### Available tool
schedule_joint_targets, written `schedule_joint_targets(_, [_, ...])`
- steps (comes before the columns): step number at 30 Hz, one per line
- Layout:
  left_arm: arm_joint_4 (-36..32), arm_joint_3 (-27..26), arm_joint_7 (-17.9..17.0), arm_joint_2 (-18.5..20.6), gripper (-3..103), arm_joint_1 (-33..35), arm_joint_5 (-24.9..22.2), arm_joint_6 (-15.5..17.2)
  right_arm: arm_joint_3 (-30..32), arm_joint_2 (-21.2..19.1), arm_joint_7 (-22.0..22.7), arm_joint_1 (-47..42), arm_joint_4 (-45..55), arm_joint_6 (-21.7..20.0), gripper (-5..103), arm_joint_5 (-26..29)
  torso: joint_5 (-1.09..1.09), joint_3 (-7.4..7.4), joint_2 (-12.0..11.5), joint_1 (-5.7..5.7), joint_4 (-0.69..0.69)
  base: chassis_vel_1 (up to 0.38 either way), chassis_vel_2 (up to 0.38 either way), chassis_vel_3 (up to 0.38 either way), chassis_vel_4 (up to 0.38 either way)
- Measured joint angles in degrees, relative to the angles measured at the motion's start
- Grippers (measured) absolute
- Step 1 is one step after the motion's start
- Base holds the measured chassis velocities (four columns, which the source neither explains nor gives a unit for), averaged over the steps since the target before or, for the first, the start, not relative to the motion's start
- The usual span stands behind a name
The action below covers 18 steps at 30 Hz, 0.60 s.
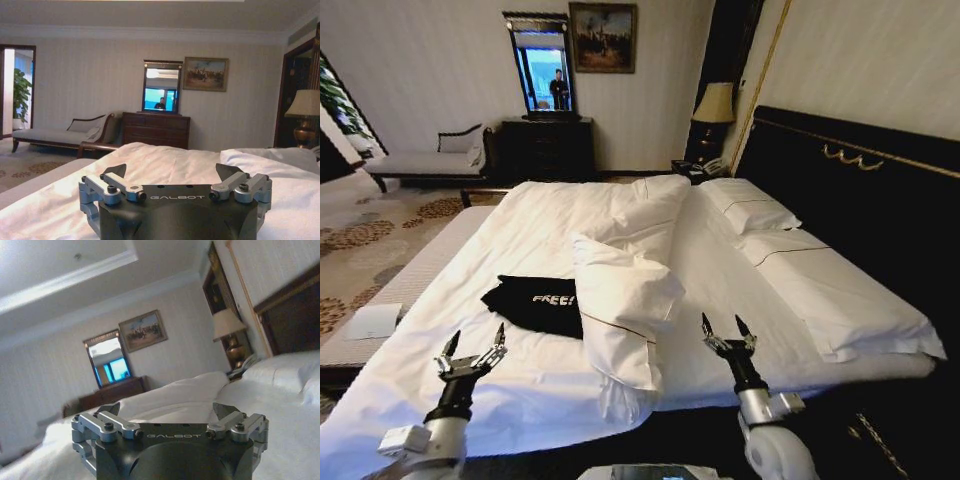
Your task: Fold the clothes on the bed.
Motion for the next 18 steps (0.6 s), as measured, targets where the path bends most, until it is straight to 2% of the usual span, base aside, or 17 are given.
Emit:
schedule_joint_targets(1, [0.3, -0.3, 0.0, 0.0, 100, 0.1, 0.0, 0.0, -0.9, -1.3, 0.0, 2.2, -1.5, -0.7, 100, 4.7, 0.0, 0.0, 0.0, 0.0, 0.0, -0.018, -0.055, 0.007, 0.031])
schedule_joint_targets(2, [0.3, -0.3, 0.0, 0.0, 100, 0.1, 0.0, 0.0, -0.9, -1.3, 0.0, 2.2, -1.5, -0.7, 100, 4.7, 0.0, 0.0, 0.0, 0.0, 0.0, -0.018, -0.055, 0.007, 0.031])
schedule_joint_targets(7, [1.3, -1.2, 0.2, -0.8, 100, 0.9, 1.0, -0.3, -5.4, -6.4, 1.6, 13.0, -7.1, -7.9, 100, 27.4, -0.03, 0.01, 0.0, 0.01, -0.01, 0.0, 0.0, 0.0, 0.0])
schedule_joint_targets(8, [1.3, -1.2, 0.2, -0.8, 100, 0.9, 1.0, -0.3, -5.4, -6.4, 1.6, 13.0, -7.1, -7.9, 100, 27.4, -0.03, 0.01, 0.0, 0.01, -0.01, 0.0, 0.0, 0.0, 0.0])
schedule_joint_targets(10, [1.8, -1.7, 0.2, -1.3, 100, 1.2, 1.4, -0.4, -8.4, -7.1, 2.1, 19.9, -11.6, -11.8, 100, 34.9, -0.06, 0.01, 0.0, 0.01, -0.01, 0.0, 0.0, 0.0, 0.0])
schedule_joint_targets(11, [1.8, -1.7, 0.2, -1.3, 100, 1.2, 1.4, -0.4, -8.4, -7.1, 2.1, 19.9, -11.6, -11.8, 100, 34.9, -0.06, 0.01, 0.0, 0.01, -0.01, 0.0, 0.0, 0.0, 0.0])
schedule_joint_targets(14, [2.5, -2.8, 0.2, -1.7, 100, 1.4, 1.5, -0.4, -12.8, -6.1, 3.3, 29.3, -19.0, -15.5, 100, 39.7, -0.05, 0.0, 0.0, 0.01, 0.03, 0.0, 0.0, 0.0, 0.0])
schedule_joint_targets(18, [3.4, -3.9, 0.2, -1.8, 100, 1.2, 1.4, -0.3, -16.4, -4.2, 5.0, 35.9, -25.9, -17.7, 100, 41.1, -0.03, 0.01, 0.0, 0.02, 0.0, 0.0, 0.0, 0.0, 0.0])
